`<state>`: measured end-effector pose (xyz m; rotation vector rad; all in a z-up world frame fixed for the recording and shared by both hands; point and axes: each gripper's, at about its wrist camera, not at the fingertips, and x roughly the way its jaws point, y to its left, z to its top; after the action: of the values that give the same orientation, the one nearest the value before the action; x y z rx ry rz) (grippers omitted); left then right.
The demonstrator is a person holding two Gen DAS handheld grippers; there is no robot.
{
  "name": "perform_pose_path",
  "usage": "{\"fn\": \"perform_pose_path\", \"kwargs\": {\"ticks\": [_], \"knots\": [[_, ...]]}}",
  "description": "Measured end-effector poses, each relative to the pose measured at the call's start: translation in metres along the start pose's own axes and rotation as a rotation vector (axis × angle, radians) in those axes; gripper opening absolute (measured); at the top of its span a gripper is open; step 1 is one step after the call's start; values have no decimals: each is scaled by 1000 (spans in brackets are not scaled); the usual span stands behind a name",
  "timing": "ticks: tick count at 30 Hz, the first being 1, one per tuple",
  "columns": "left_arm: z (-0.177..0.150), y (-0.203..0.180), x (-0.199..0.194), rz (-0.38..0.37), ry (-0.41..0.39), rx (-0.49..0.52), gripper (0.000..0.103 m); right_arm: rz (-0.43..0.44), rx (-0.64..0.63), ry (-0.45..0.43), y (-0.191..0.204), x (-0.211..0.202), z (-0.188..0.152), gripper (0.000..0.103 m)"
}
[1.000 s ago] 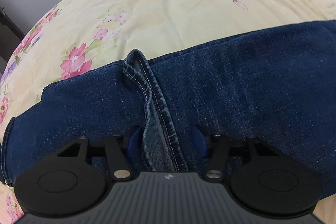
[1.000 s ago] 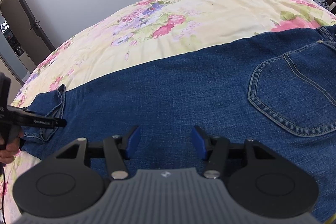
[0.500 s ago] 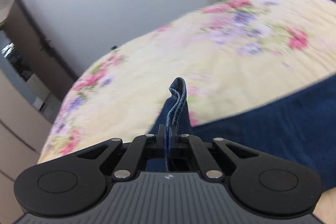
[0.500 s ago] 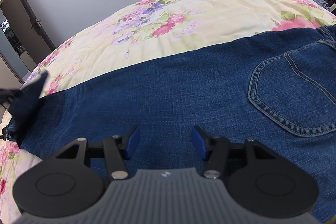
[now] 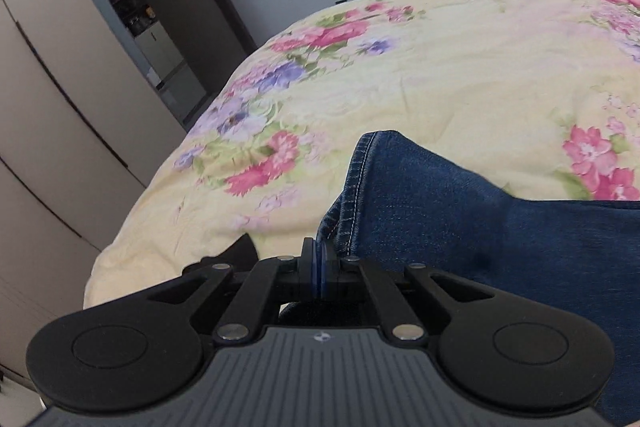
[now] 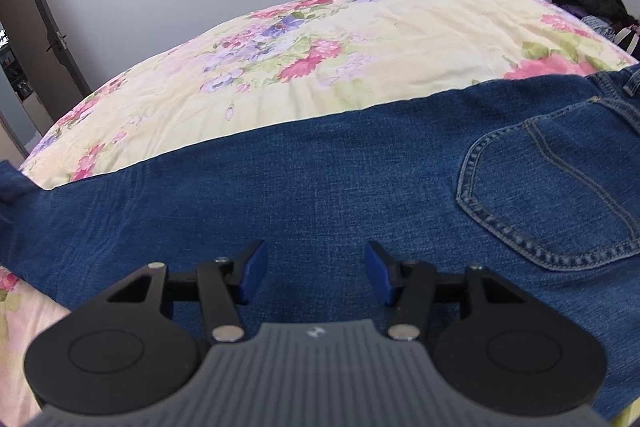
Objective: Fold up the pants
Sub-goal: 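Carry the hem toward the waistband with the left tool while the right tool grips the jeans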
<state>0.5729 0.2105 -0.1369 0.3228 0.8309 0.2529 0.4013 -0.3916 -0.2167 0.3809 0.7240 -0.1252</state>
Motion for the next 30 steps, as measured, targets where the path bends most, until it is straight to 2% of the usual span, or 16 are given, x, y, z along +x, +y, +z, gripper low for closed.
{"fn": "perform_pose_path", "kwargs": {"ticks": [3, 4, 5, 6, 8, 10, 12, 14, 16, 19, 22, 24, 30], "knots": [[-11, 14, 18, -39, 13, -72, 2, -25, -6, 5, 1, 2, 4, 51], [-15, 18, 24, -27, 9, -102, 1, -34, -10, 6, 2, 2, 5, 51], [-17, 21, 33, 23, 12, -120, 0, -43, -15, 7, 2, 2, 5, 51], [-20, 28, 43, 23, 28, -148, 0, -52, -19, 8, 2, 2, 6, 51], [-28, 46, 58, -41, 50, -239, 0, -68, -20, 14, 1, 3, 9, 51], [-34, 59, 56, -101, 28, -308, 0, -70, -8, 29, -2, 4, 15, 51], [-36, 63, 48, -216, 21, -332, 2, -61, -22, 60, -1, 8, 22, 51], [-28, 49, 35, -253, -24, -214, 5, -46, -87, 75, 8, 12, 32, 51], [-19, 27, 20, -286, -69, -69, 18, -22, -196, 93, 25, 20, 46, 51], [-5, -8, 2, -353, -115, 125, 31, 36, -379, 124, 53, 38, 72, 51], [7, -52, -4, -374, -138, 327, 36, 100, -533, 182, 81, 62, 96, 51], [10, -79, -1, -408, -128, 455, 39, 144, -590, 214, 95, 78, 109, 51], [2, -140, 23, -365, -100, 784, 50, 240, -736, 300, 129, 123, 122, 50]]}}
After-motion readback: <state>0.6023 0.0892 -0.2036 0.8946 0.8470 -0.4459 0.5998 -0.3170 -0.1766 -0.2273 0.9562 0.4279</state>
